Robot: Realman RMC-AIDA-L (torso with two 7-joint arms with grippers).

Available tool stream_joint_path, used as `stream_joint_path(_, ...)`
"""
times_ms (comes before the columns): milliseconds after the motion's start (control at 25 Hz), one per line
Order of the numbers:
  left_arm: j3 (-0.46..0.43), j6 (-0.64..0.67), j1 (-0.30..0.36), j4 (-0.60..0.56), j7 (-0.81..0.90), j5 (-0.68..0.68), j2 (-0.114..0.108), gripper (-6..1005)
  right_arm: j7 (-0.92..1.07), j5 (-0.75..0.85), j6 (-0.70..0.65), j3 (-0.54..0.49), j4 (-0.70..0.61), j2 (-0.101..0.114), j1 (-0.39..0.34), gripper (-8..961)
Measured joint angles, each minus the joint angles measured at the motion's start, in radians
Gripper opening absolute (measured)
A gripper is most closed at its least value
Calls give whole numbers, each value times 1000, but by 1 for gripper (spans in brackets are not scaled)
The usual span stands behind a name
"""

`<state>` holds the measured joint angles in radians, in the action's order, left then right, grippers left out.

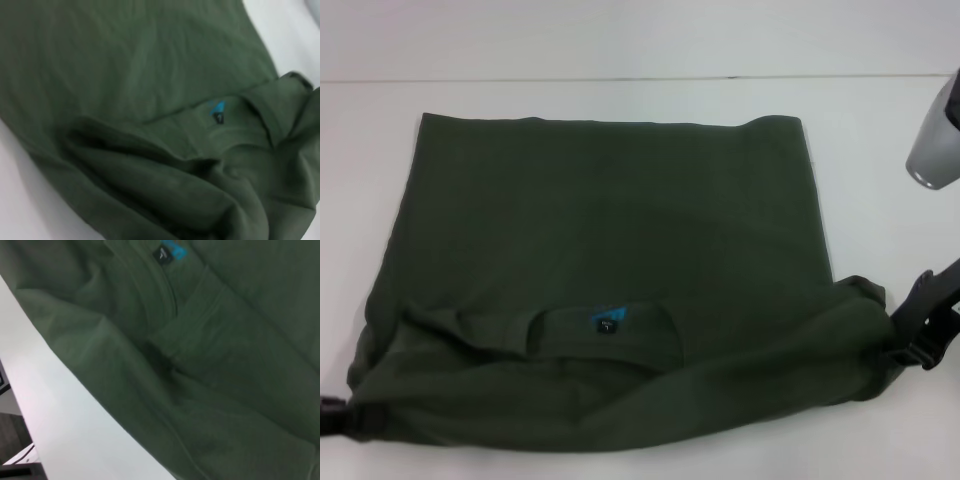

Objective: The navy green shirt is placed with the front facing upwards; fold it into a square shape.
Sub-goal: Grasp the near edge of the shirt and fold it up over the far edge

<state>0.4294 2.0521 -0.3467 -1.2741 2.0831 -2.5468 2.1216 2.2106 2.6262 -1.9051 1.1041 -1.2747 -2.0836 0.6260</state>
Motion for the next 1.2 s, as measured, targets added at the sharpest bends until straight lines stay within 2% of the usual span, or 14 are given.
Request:
stream_joint_path(200, -51, 11, -20, 22, 5, 52, -19, 99, -19, -29, 11, -43, -27, 1, 4, 56)
stream_joint_path(400, -81, 1, -53, 66, 7, 98, -26, 98, -36, -50, 70, -79, -47, 0, 3, 55)
stream_joint_path(720, -136, -97, -106, 209, 8, 211, -47, 98, -57, -92, 206, -115, -42, -3, -9, 55)
stream_joint_path(1200, -123, -288, -145, 341, -92, 351, -27, 99, -79, -158, 450, -108, 15, -8, -40, 55)
